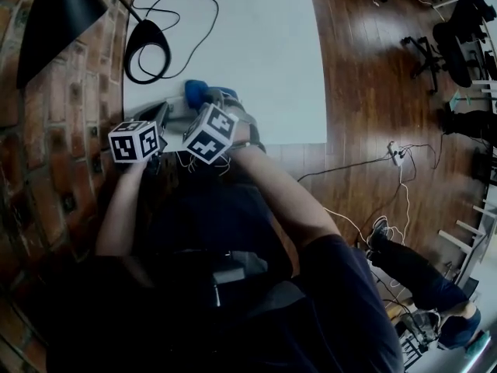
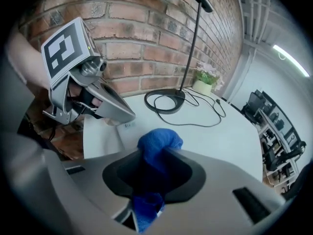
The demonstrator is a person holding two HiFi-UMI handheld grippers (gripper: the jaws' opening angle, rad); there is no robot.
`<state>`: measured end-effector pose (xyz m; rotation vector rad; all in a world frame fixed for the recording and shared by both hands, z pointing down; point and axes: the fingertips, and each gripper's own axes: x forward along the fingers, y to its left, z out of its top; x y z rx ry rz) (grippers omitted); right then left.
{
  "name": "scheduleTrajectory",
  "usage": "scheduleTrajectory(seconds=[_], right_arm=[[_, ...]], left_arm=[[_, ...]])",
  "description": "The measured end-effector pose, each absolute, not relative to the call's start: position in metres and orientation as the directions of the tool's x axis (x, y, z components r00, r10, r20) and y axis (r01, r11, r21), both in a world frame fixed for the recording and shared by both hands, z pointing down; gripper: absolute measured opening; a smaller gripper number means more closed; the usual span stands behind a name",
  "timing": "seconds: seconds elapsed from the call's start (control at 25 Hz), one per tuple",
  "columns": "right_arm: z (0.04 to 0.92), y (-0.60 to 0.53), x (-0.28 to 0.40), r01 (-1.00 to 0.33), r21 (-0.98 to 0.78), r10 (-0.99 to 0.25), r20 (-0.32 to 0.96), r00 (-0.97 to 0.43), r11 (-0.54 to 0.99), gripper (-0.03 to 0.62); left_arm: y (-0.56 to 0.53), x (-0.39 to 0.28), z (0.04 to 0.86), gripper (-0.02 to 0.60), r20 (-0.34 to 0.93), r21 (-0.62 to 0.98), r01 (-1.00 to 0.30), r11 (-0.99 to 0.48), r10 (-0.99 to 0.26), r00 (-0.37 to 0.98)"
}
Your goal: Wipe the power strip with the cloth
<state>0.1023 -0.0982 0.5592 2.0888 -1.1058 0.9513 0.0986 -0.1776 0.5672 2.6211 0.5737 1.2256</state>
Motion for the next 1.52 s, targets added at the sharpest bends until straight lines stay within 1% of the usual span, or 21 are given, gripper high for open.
scheduleTrajectory(seconds=[0.36, 0.56, 0.76, 0.84, 0.96, 1.04, 1.24, 1.52], right_arm=[[0.558, -0.158, 0.092, -0.932, 0.12, -0.518, 0.803, 0.294, -0.342, 0.097], [0.561, -0.169, 0.09, -0.947, 0.115, -0.525, 0.809, 0.264, -0.298, 0.095], [0.56, -0.169, 0.093, -0.943, 0.084, -0.542, 0.8, 0.256, -0.321, 0.095], [0.559, -0.167, 0.092, -0.938, 0.071, -0.552, 0.793, 0.259, -0.338, 0.095], [0.558, -0.166, 0.094, -0.926, 0.05, -0.567, 0.778, 0.27, -0.373, 0.094], [0.558, -0.166, 0.094, -0.923, 0.05, -0.568, 0.776, 0.276, -0.381, 0.094], [0.557, -0.16, 0.094, -0.911, 0.031, -0.574, 0.768, 0.284, -0.41, 0.094], [0.556, -0.139, 0.092, -0.885, 0.027, -0.577, 0.749, 0.327, -0.466, 0.095]], left_arm=[[-0.178, 0.098, 0.568, 0.017, 0.691, 0.324, 0.257, -0.911, 0.413, 0.594], [-0.181, 0.097, 0.571, 0.015, 0.681, 0.362, 0.245, -0.899, 0.434, 0.59], [-0.183, 0.098, 0.572, 0.014, 0.697, 0.351, 0.289, -0.891, 0.455, 0.554], [-0.185, 0.099, 0.571, 0.014, 0.716, 0.311, 0.31, -0.899, 0.436, 0.546], [-0.193, 0.101, 0.567, 0.015, 0.72, 0.247, 0.312, -0.917, 0.389, 0.575], [-0.193, 0.101, 0.568, 0.015, 0.727, 0.243, 0.313, -0.918, 0.386, 0.568], [-0.185, 0.094, 0.583, 0.014, 0.77, 0.199, 0.366, -0.909, 0.376, 0.515], [-0.182, 0.092, 0.587, 0.012, 0.779, 0.196, 0.367, -0.909, 0.372, 0.505]])
